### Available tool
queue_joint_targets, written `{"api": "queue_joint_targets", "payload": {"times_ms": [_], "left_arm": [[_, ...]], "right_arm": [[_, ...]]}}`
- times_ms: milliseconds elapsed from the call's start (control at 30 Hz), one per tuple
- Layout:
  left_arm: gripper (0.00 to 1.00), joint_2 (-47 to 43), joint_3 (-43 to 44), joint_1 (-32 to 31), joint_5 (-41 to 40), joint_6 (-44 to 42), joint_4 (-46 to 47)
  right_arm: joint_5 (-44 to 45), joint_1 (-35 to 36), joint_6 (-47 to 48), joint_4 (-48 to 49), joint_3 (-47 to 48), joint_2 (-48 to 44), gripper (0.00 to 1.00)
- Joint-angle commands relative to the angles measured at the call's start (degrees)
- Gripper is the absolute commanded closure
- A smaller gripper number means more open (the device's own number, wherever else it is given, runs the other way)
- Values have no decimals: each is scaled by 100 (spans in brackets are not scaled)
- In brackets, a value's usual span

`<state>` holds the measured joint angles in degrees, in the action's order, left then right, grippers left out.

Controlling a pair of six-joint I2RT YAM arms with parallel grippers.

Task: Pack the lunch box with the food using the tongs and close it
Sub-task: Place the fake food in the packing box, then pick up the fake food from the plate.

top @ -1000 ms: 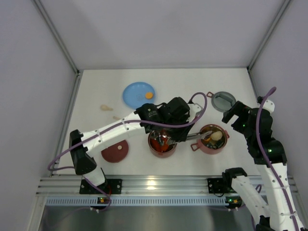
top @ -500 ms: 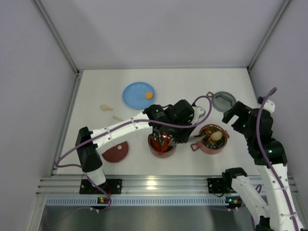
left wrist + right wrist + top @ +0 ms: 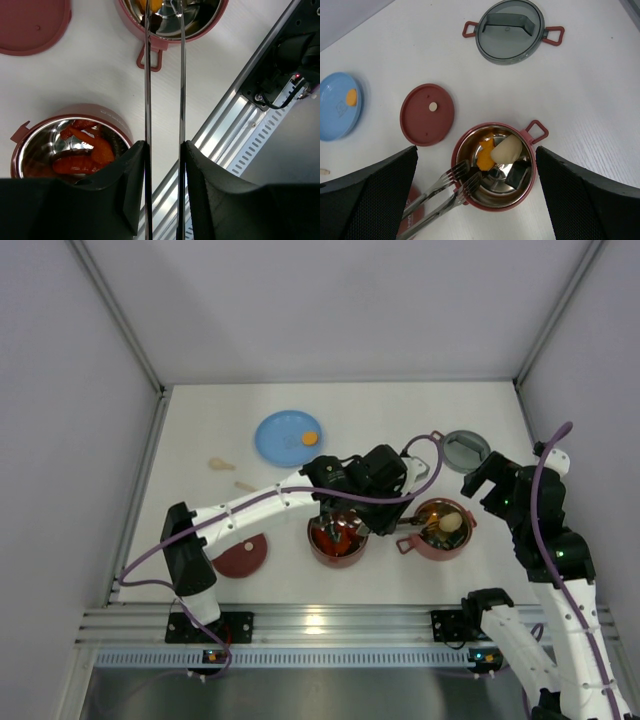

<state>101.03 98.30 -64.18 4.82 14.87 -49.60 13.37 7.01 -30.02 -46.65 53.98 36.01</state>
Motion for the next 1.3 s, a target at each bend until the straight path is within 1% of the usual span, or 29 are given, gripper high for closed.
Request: {"api": "queue_joint_targets", "payload": {"times_ms": [0,133,233,267,333,467,533,567,600,733,867,967,1033,1133,1267], "left_arm": [[59,-75,303,-7,-86,-2,258],[58,-75,435,-7,-121,-11,249],[59,-189,532,11,-376,24,267],[59,-233,541,20,-655,68,293],[59,-408,550,177,-833,164,390],[59,-795,366,905,-982,516,548],[59,-970,356,1135,-1351,630,505],[59,-1006,356,1371,-1509,666,461],[58,-1041,348,1495,-1867,701,426],[57,-1025,243,2233,-2221,929,179],[55,-893,-12,2839,-2258,938,275],[55,-708,-136,3086,-2048,947,424],[55,-542,-153,3157,-2011,938,443],[51,-348,-153,3254,-2002,938,469],[51,-207,-188,3342,-1976,930,531]], "right_arm": [[87,-50,58,77,16,-24,1],[105,-59,67,60,43,-32,0],[114,-59,75,51,60,-24,1],[114,-50,75,51,69,-24,1],[105,-50,75,51,78,-24,1],[105,-59,75,51,104,-32,1],[105,-59,75,51,96,-24,1],[96,-59,75,60,87,-32,0],[87,-59,67,60,78,-24,1],[17,-59,58,86,52,-15,1],[43,-50,75,95,43,-15,1],[35,-59,67,104,34,-6,1],[52,-59,84,95,43,-6,1],[70,-59,110,69,52,-6,1],[79,-59,128,60,34,-24,1]]}}
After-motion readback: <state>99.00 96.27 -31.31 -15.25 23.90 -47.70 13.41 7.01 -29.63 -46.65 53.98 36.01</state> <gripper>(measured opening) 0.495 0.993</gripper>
